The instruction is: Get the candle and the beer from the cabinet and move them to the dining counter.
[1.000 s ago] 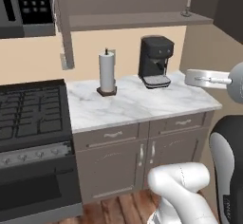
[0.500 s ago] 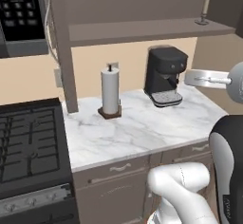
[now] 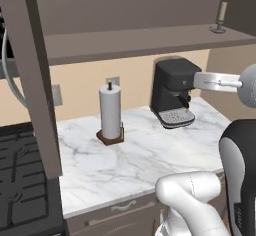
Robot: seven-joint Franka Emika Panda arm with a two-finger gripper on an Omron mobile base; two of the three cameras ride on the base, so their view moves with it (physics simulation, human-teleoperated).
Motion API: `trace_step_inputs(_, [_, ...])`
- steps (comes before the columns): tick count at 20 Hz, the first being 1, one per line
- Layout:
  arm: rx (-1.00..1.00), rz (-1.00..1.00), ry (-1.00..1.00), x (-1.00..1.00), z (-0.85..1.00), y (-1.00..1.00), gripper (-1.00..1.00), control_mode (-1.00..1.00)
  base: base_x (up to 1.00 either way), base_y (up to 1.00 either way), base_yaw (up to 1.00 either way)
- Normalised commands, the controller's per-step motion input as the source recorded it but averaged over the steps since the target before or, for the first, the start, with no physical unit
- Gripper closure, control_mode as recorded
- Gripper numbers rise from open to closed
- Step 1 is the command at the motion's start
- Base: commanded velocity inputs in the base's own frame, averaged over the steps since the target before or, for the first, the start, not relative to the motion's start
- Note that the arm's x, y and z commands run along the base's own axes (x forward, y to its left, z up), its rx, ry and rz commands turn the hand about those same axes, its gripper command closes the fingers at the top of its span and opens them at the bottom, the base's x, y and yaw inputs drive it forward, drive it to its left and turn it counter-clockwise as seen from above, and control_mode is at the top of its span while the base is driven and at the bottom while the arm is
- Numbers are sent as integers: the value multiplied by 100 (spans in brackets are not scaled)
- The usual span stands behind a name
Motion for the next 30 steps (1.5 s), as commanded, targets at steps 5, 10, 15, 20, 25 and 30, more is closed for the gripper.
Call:
trace_step_inputs(5, [0, 0, 0, 0, 0, 0, -100, 100, 59, -50, -8])
trace_step_inputs(10, [0, 0, 1, 2, -2, -3, -100, -100, 42, -27, -3])
trace_step_inputs(15, [0, -8, 4, 8, -1, -22, -100, -100, 0, 0, 0])
trace_step_inputs(20, [0, -31, 16, 23, 47, -51, -100, -100, 0, 0, 0])
trace_step_inputs(25, [0, -28, 20, 31, 39, -55, -100, -100, 0, 0, 0])
trace_step_inputs(30, [0, -19, 4, 19, -7, -65, -100, -100, 0, 0, 0])
